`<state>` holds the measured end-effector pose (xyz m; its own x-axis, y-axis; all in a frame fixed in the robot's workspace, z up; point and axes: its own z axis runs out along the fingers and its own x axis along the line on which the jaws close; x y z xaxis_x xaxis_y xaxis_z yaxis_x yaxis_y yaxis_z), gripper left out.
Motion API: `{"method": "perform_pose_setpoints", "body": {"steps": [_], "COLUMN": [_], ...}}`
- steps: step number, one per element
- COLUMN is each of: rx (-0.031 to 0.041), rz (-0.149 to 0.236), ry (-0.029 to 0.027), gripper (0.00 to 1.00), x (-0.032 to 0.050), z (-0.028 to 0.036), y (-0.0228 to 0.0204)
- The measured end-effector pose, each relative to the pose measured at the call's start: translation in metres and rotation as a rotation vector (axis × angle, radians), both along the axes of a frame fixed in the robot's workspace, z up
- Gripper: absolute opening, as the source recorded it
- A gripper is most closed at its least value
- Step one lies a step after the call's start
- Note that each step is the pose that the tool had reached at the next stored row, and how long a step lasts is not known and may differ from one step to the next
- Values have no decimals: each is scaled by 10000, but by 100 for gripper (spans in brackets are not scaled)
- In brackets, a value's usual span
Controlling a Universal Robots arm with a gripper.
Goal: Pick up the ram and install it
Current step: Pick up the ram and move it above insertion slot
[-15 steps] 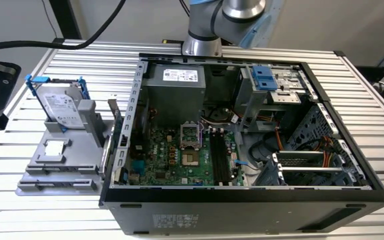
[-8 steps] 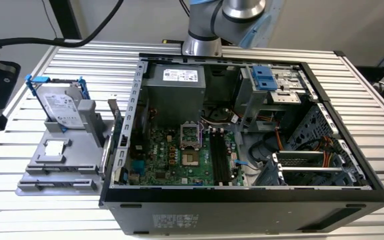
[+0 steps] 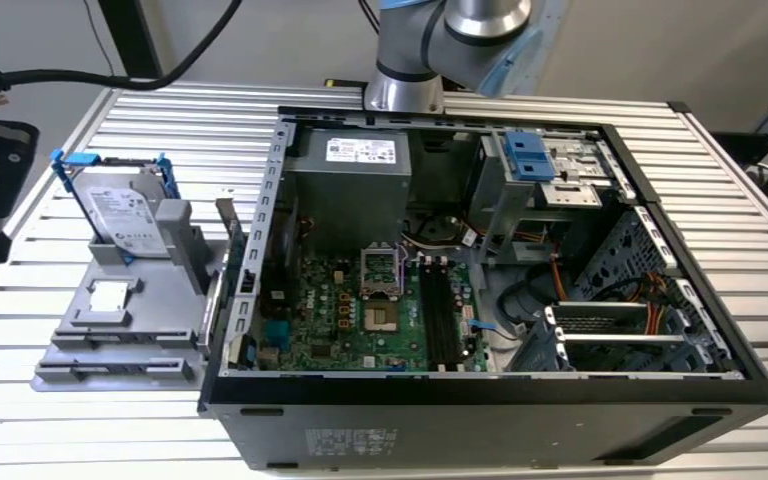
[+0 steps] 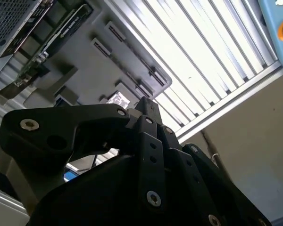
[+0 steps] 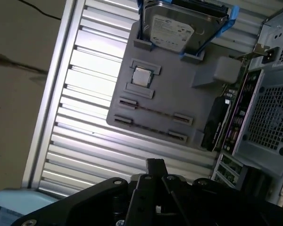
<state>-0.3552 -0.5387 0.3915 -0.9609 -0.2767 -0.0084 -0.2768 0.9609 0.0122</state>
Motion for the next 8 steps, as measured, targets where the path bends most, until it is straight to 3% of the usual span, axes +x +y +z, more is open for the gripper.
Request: {"method": "perform_pose_setpoints", "body": {"steps": [8], "rx": [-138], "rz": [580], "ry": [0], "gripper": [0], "x": [-14], "z": [0], "y": [0]}}
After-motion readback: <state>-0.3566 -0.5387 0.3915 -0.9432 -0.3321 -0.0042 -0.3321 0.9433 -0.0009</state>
